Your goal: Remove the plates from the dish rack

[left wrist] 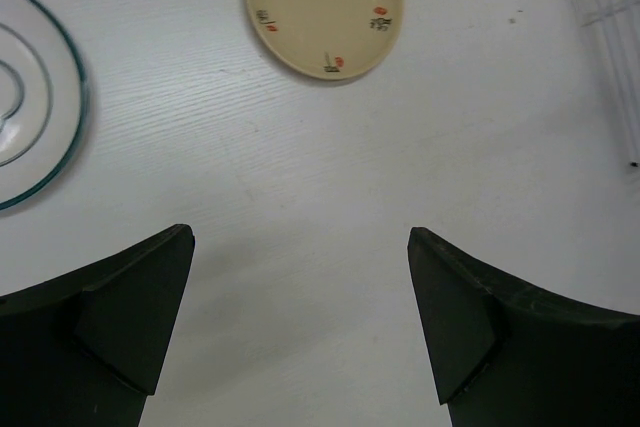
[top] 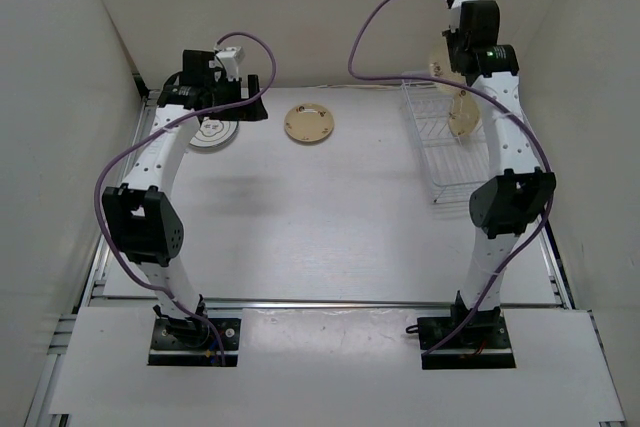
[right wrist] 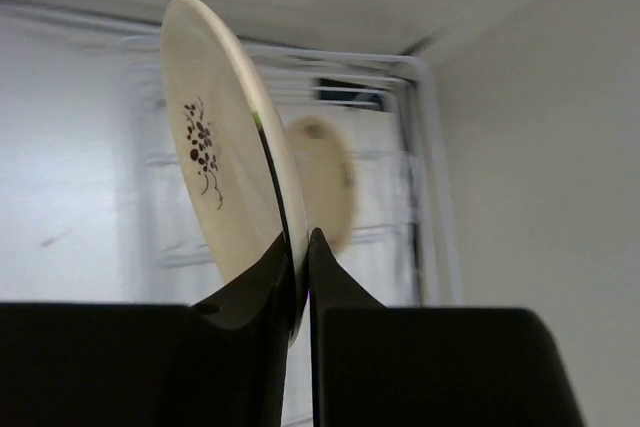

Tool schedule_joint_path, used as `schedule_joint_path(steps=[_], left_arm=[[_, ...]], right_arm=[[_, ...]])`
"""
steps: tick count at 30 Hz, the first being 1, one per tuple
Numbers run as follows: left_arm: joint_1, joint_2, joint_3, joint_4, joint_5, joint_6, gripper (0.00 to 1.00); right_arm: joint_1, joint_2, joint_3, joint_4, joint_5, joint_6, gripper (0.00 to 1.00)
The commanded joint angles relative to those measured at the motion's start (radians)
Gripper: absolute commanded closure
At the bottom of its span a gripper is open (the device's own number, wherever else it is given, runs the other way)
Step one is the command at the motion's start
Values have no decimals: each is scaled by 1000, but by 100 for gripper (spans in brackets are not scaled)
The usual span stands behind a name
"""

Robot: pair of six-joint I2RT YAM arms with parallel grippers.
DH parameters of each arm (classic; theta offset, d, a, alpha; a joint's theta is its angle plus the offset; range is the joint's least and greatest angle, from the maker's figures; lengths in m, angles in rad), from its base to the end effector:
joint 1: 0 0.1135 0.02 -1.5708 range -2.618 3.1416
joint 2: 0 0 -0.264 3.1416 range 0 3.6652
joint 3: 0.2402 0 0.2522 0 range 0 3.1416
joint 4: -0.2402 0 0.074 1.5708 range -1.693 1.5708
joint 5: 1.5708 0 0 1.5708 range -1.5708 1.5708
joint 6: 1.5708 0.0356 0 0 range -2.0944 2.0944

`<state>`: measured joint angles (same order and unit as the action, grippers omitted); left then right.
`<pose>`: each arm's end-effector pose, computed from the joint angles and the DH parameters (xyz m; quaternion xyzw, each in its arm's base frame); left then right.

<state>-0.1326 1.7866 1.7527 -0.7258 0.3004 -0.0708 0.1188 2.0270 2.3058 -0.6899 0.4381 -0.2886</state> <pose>0.3968 -0.0636 0.3487 0.0871 0.9063 -0.1764 0.3741 0.4513 0.0387 0.4331 -0.0486 0.8238 -0.2265 0.5175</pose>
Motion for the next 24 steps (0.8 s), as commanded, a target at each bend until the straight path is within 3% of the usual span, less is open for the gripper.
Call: schedule_joint_path(steps=[1, 2, 3, 8, 12, 24], left_arm=[[2, 5, 53, 14, 162, -27, 1], [2, 5, 63, 14, 199, -37, 1], [2, 14, 64, 14, 238, -37, 1], [2, 33, 54, 5, 471, -66, 1], [2, 45, 33, 5, 566, -75, 1], [2, 109, 21, 5, 631, -96, 3]], right_arm=[[-10, -8, 21, -135, -400, 78, 100], [-10, -8, 21, -167, -535, 95, 100], [-10, -8, 32, -212, -781, 112, 100], [1, 31, -42, -238, -1281, 287, 100], [37, 84, -109, -238, -1461, 328, 100], [183, 245, -92, -169, -1532, 427, 100]])
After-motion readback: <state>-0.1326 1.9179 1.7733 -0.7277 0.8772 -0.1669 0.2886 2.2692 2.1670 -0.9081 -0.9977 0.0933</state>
